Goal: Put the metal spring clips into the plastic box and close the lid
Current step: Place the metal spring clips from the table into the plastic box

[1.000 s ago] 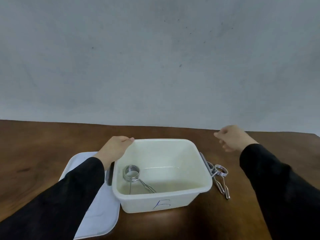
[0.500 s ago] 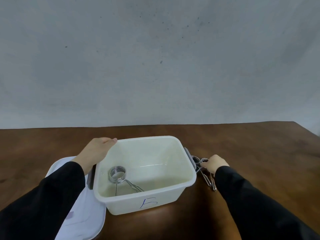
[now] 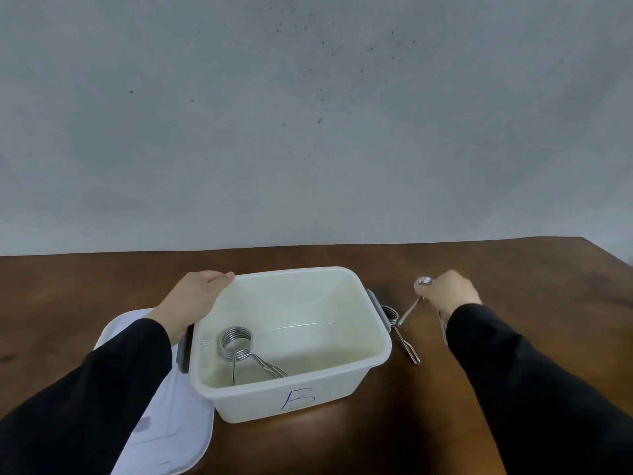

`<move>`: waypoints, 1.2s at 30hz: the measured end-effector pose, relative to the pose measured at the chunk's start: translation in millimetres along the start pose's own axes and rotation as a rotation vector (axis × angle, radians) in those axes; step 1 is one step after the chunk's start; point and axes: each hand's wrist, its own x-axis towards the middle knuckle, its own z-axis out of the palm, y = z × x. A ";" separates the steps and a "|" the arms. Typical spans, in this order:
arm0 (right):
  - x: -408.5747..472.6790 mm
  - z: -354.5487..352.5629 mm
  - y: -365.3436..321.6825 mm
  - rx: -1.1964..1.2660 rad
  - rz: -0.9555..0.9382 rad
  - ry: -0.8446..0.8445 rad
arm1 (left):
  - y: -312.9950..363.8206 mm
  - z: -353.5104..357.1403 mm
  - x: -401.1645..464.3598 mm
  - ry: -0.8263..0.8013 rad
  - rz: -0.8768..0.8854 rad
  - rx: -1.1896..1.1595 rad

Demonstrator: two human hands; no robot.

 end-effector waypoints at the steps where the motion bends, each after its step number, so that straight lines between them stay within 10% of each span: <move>1: -2.7 -16.7 -12.7 0.003 -0.052 0.031 | 0.0 -0.1 0.0 -0.008 0.003 -0.009; 6: -46.1 -89.6 -103.8 -0.011 -0.372 0.101 | 3.1 1.9 -2.4 0.004 0.019 -0.012; 11: -99.0 -52.3 -165.2 -0.108 -0.589 -0.207 | 2.7 1.9 -1.9 -0.004 0.013 -0.035; 30: -89.2 107.8 -135.5 -0.723 -0.537 -0.440 | 4.0 3.0 -5.2 0.020 0.048 -0.049; 36: -54.7 2.8 -147.4 0.067 -0.439 -0.248 | 1.3 3.2 -2.2 0.028 0.052 -0.020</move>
